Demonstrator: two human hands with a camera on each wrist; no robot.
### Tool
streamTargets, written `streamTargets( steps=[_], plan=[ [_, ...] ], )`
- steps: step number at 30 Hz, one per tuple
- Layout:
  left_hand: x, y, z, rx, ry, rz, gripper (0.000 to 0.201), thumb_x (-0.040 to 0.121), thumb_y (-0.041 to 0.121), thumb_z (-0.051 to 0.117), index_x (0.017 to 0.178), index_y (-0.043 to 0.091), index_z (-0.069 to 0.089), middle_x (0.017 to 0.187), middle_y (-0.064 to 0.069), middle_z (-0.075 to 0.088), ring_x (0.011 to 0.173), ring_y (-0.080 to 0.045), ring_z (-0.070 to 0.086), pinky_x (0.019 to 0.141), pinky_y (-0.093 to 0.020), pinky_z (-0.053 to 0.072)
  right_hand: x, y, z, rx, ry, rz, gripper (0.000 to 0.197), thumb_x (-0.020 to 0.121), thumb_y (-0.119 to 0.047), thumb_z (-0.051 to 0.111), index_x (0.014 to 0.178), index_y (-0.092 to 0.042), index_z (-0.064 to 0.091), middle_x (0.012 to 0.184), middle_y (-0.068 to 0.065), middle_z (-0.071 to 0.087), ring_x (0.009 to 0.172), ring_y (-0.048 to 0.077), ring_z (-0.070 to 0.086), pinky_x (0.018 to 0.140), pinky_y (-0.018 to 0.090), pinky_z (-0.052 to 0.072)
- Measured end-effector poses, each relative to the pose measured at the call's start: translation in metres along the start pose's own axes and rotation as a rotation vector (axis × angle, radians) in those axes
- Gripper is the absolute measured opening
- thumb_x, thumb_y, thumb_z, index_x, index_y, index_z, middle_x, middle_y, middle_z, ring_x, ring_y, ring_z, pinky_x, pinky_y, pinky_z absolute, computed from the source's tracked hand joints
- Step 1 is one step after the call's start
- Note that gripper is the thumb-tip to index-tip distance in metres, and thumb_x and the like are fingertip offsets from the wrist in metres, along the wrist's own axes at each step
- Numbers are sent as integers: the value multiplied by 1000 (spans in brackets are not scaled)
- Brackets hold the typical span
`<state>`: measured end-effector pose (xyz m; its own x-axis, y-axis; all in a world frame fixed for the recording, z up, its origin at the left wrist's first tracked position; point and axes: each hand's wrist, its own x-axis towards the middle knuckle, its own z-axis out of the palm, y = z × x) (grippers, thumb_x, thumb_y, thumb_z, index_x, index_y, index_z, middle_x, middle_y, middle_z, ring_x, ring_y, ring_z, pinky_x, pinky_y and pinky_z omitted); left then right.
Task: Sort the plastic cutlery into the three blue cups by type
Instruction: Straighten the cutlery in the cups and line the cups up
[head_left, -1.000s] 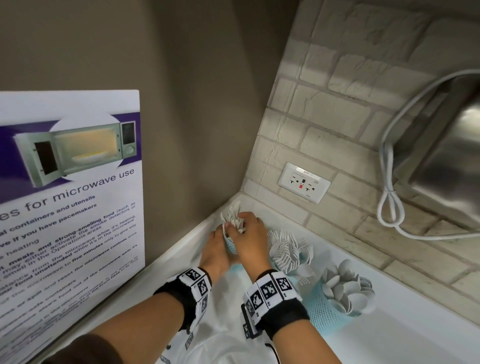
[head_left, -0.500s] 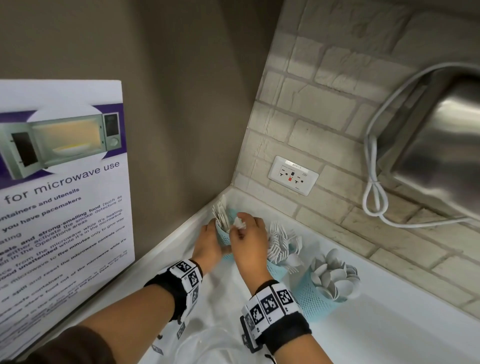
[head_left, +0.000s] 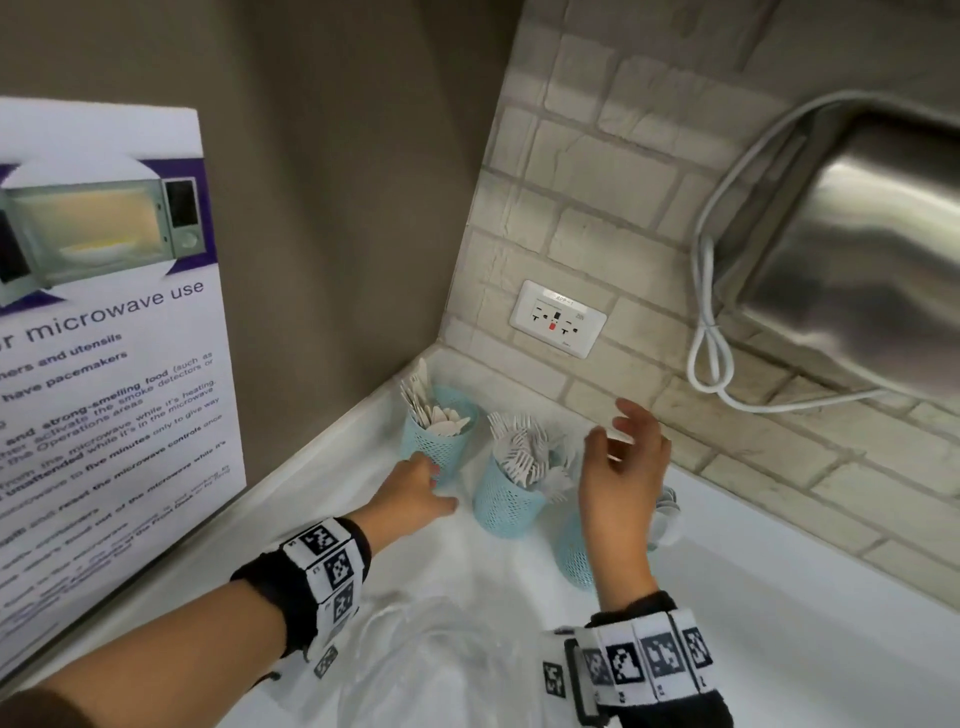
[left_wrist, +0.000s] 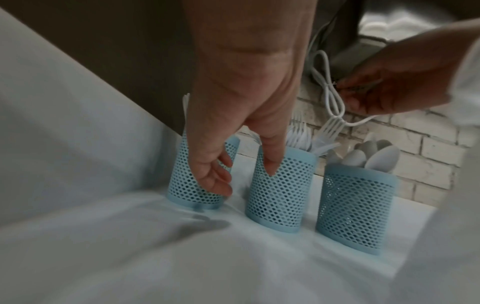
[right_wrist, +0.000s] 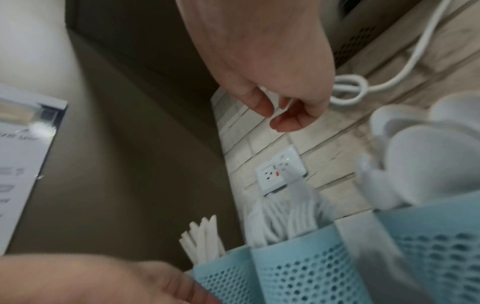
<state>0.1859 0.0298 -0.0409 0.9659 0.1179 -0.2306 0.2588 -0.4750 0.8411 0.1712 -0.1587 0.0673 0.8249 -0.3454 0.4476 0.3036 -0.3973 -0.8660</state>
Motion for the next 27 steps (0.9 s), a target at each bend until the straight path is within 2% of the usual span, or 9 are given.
streamTargets(
  steps=[2,5,8,12,15,17,19,24,27],
  plan=[
    [-5,5,5,-19,-83,48,68,76,26,77,131,12,40,126,-9,48,99,-17,52,79,-23,43,9,9,-17,-20,-23,80,29,90,-17,54,118,-25,53,113,4,54,83,13,63,76,32,52],
    [-8,17,14,-57,-124,140,91,71,29,82,142,15,27,135,-6,41,114,-18,48,95,-27,43,13,21,-28,-216,-261,145,15,89,-22,57,102,-27,58,94,4,67,80,23,68,76,47,56],
    [-2,30,25,-102,-118,224,110,65,34,85,147,17,14,145,-1,32,133,-19,35,110,-37,35,7,25,-25,-459,-496,120,7,90,-21,57,86,-23,62,77,5,71,72,23,69,75,45,56],
    [5,46,42,-203,-87,324,111,61,34,87,145,19,17,141,6,37,132,-12,36,113,-34,32,-3,32,-11,-641,-685,175,32,88,-34,64,103,-7,64,93,11,71,88,28,68,85,43,52],
    [11,49,50,-240,-70,322,109,59,38,87,144,20,21,139,7,42,130,-11,40,111,-33,33,-4,29,-4,-704,-624,124,20,90,-26,61,101,-10,64,94,8,71,93,25,65,78,29,47],
    [14,47,53,-250,-60,317,111,53,50,85,141,24,25,138,7,46,128,-11,44,111,-36,36,-3,25,-3,-686,-550,58,13,89,-15,56,97,-10,65,93,7,70,92,25,63,72,28,43],
    [16,46,54,-256,-69,314,109,51,54,83,140,25,27,136,7,47,126,-11,46,110,-36,36,2,23,-3,-571,-492,-4,20,87,-3,51,96,-11,68,92,5,70,90,24,64,74,29,45],
    [18,44,55,-286,-62,346,107,53,49,84,140,22,29,135,7,47,126,-10,46,107,-29,37,14,33,6,-600,-673,-151,38,76,5,54,87,-25,73,96,0,68,95,19,61,75,21,38],
    [19,44,55,-289,-54,351,98,61,33,88,138,21,30,135,5,47,125,-12,46,107,-28,36,22,27,0,-433,-545,-163,42,74,12,48,85,-20,73,86,-7,69,84,12,61,70,14,38]
  ],
)
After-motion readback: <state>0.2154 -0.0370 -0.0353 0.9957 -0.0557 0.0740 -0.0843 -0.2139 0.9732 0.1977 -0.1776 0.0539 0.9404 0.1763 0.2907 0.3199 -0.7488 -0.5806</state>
